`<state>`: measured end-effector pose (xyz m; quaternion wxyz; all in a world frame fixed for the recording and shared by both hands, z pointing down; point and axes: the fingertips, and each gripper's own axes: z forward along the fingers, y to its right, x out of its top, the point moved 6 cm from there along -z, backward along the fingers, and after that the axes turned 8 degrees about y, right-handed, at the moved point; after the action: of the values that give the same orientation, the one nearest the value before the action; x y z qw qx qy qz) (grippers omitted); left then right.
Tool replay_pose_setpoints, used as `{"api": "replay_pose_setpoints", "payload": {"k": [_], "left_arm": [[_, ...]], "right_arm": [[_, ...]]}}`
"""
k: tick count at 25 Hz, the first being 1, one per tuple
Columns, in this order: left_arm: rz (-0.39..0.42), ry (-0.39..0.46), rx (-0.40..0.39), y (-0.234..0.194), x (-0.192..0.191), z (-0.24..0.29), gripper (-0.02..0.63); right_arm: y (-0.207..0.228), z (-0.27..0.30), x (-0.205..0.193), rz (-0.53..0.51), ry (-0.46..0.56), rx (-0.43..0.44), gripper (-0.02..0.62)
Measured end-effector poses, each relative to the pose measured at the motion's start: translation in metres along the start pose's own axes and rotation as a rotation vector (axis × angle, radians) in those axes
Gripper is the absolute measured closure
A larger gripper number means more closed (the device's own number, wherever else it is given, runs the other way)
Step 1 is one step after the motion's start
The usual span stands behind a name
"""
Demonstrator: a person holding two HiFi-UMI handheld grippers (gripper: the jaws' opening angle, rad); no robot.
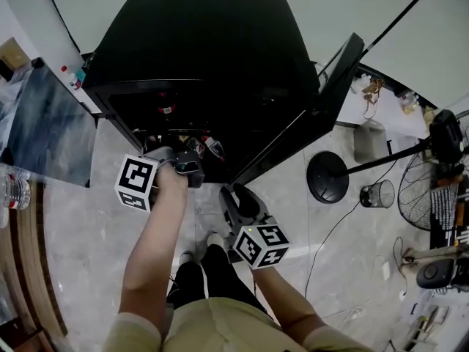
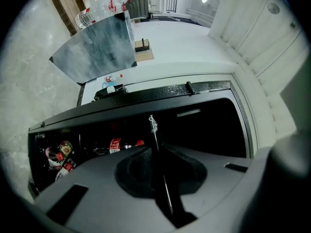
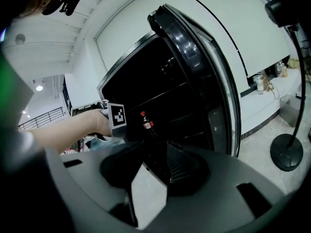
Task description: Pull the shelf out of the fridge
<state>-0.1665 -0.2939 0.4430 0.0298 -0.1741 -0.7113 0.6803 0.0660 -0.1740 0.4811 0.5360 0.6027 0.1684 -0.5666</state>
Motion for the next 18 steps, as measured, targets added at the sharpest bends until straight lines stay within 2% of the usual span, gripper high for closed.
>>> {"api": "replay_pose_setpoints", "payload": {"k": [8, 18], "left_arm": [[0.001, -0.031, 0.004, 0.002, 0.007, -0.015, 0.571], [0.022, -0.072, -0.004, 0.002, 0.010, -0.027, 0.571]], "right_arm": [[-0.005, -0.010, 0.015, 0.064, 0.056, -0.020, 0.453], [-0.002, -0.004, 0.035, 0.276, 0.121, -0.003, 0.451]]}}
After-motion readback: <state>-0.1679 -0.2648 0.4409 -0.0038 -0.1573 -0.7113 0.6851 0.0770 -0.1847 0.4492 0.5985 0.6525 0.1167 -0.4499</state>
